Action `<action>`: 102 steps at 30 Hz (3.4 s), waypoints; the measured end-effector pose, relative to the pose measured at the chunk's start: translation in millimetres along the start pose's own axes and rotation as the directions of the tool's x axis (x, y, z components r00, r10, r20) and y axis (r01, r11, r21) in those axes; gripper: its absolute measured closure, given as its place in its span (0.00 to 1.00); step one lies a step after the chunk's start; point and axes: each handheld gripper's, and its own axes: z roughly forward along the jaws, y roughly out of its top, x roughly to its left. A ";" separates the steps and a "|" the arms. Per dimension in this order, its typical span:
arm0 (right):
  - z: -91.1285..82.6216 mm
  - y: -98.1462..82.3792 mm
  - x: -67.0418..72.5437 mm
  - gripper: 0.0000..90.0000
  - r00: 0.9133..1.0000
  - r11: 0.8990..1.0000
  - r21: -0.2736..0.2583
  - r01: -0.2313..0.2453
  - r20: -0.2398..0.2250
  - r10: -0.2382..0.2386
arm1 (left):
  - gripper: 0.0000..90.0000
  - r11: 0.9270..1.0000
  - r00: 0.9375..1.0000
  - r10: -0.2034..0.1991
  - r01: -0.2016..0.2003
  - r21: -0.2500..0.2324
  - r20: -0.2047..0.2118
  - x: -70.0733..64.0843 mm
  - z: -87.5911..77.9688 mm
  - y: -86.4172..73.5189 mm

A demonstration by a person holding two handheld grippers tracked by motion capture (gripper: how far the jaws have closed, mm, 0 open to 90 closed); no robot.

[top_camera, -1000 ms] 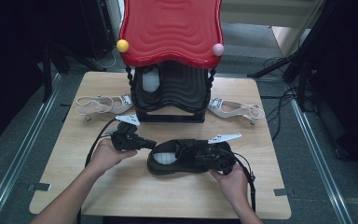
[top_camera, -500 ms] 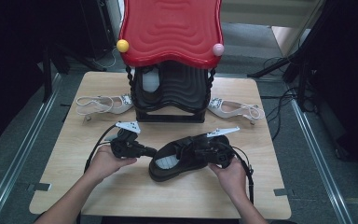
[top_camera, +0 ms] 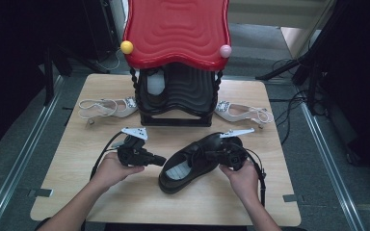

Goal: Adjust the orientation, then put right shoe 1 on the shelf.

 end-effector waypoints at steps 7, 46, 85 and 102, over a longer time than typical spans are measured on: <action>-13.2 -16.0 -4.6 1.00 0.999 1.000 0.008 -0.008 0.051 0.008 | 0.99 1.000 0.999 0.008 -0.008 0.002 -0.043 11.6 11.4 11.2; 22.6 -1.4 2.7 1.00 0.999 0.999 0.054 -0.003 0.053 0.000 | 1.00 0.998 0.999 -0.045 0.045 0.052 -0.003 -2.4 32.0 0.4; -5.5 15.4 -7.3 0.87 1.000 0.999 -0.020 -0.026 0.012 0.026 | 0.82 0.999 0.998 -0.050 0.050 -0.013 0.027 -8.7 15.8 9.8; -28.3 8.4 19.8 0.80 0.996 0.996 -0.040 -0.081 -0.047 0.079 | 1.00 0.999 1.000 -0.025 0.025 -0.033 0.012 -6.9 -4.8 23.0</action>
